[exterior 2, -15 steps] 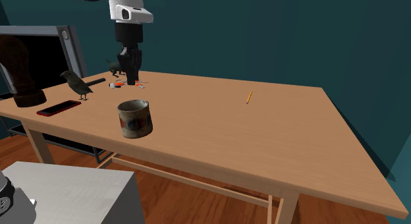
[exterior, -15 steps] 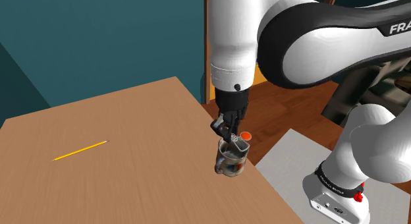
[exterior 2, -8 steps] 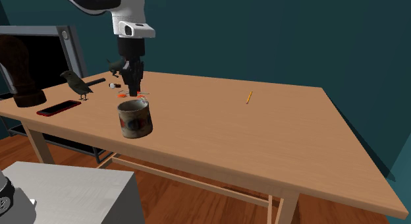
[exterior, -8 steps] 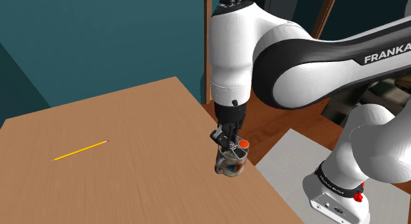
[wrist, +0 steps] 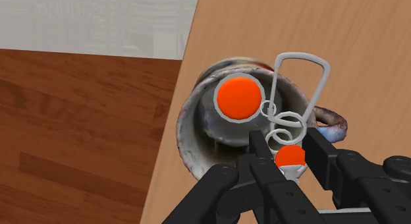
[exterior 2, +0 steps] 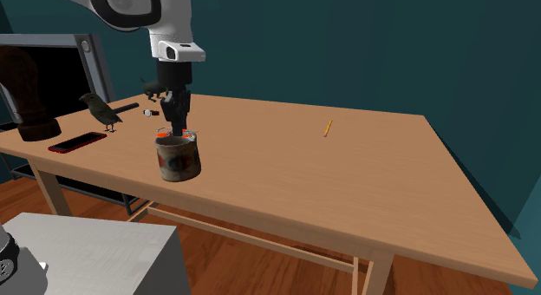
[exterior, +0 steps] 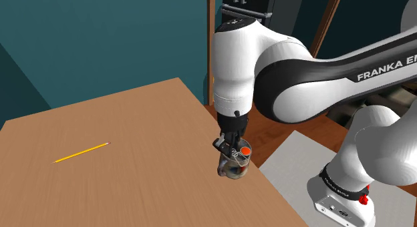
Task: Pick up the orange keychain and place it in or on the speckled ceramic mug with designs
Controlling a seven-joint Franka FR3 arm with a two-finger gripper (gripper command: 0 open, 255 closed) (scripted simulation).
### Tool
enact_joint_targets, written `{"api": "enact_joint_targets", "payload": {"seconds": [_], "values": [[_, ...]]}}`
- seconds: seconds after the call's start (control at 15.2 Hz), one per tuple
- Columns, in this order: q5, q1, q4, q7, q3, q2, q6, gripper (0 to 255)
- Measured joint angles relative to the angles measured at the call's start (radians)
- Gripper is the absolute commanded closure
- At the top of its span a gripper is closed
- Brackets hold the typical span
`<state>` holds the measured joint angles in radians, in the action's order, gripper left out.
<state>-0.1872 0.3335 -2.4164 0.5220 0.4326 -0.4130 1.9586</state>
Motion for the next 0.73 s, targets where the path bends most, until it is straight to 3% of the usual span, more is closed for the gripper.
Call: {"api": "enact_joint_targets", "payload": {"seconds": [0.2,0.26,0.73], "values": [[0.000,0.001,-0.001,0.001,0.000,-0.001,0.001,255],[0.000,0.000,-0.001,0.001,0.000,-0.001,0.000,0],[0.002,-0.002,0.007,-0.002,-0.003,0.000,-0.014,0]]}}
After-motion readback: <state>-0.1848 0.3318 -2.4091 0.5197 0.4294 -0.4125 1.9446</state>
